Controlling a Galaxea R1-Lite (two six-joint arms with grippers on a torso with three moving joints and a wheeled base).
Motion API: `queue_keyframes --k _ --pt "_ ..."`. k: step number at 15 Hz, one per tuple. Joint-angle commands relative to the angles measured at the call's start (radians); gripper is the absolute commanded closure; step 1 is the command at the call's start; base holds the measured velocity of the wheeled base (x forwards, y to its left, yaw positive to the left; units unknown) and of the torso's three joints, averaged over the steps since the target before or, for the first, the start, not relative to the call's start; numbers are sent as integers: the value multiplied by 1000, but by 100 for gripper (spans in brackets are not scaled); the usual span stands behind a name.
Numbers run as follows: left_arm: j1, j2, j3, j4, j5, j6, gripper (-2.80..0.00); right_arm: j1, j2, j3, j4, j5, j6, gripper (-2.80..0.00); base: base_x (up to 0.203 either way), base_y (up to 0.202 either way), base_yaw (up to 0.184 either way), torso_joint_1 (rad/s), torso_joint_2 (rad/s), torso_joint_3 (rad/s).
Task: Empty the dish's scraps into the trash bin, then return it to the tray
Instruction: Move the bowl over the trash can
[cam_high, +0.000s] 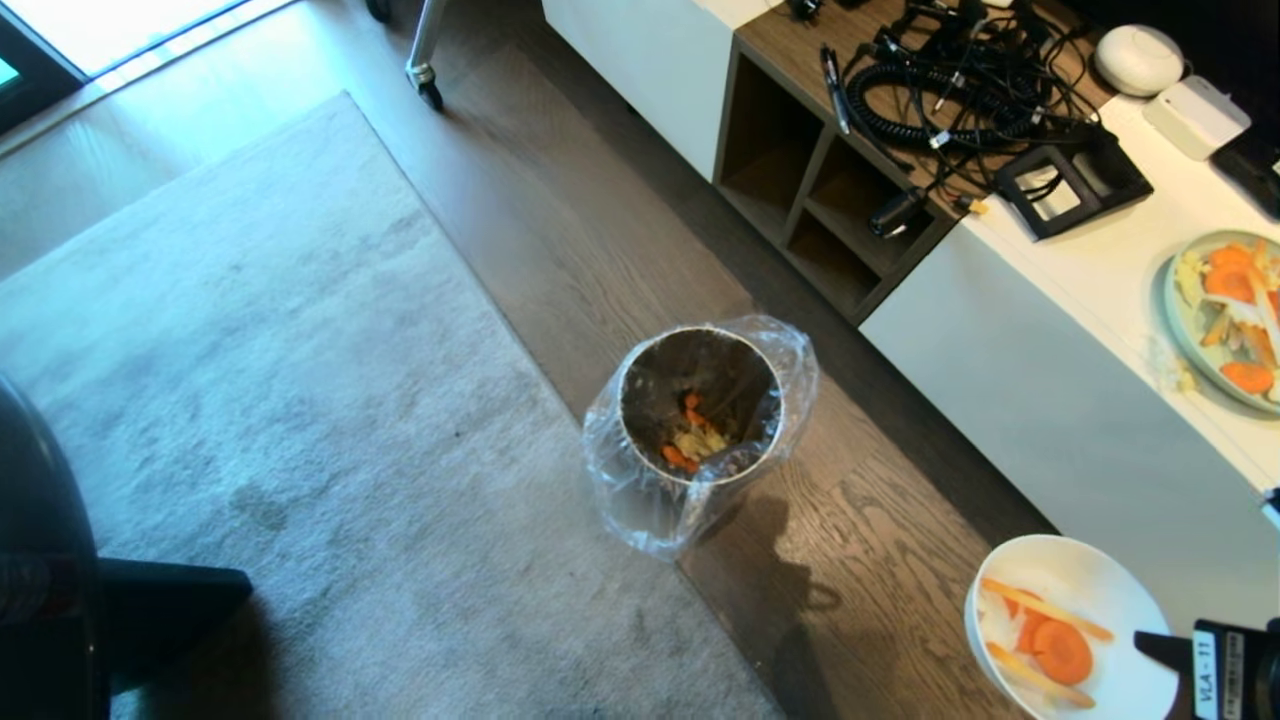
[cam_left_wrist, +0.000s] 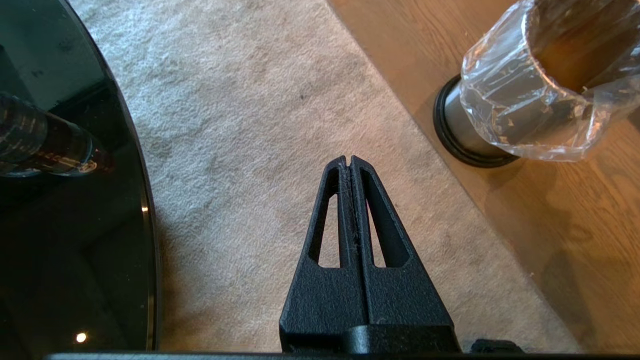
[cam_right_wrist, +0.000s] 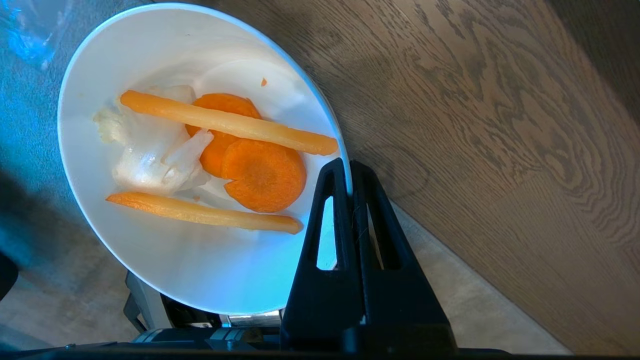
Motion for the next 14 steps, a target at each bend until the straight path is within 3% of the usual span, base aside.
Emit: queue_keyframes --k 1,8,14 --pt "0 0 0 0 1 0 0 1 -2 -2 1 -1 3 0 0 0 0 4 1 -190" --pt "0 0 0 0 1 1 0 1 -2 -9 0 -3 1 0 0 0 0 2 1 -99" --pt "0 0 0 0 1 1 0 2 122 -156 -18 -4 -48 0 0 0 0 0 0 0"
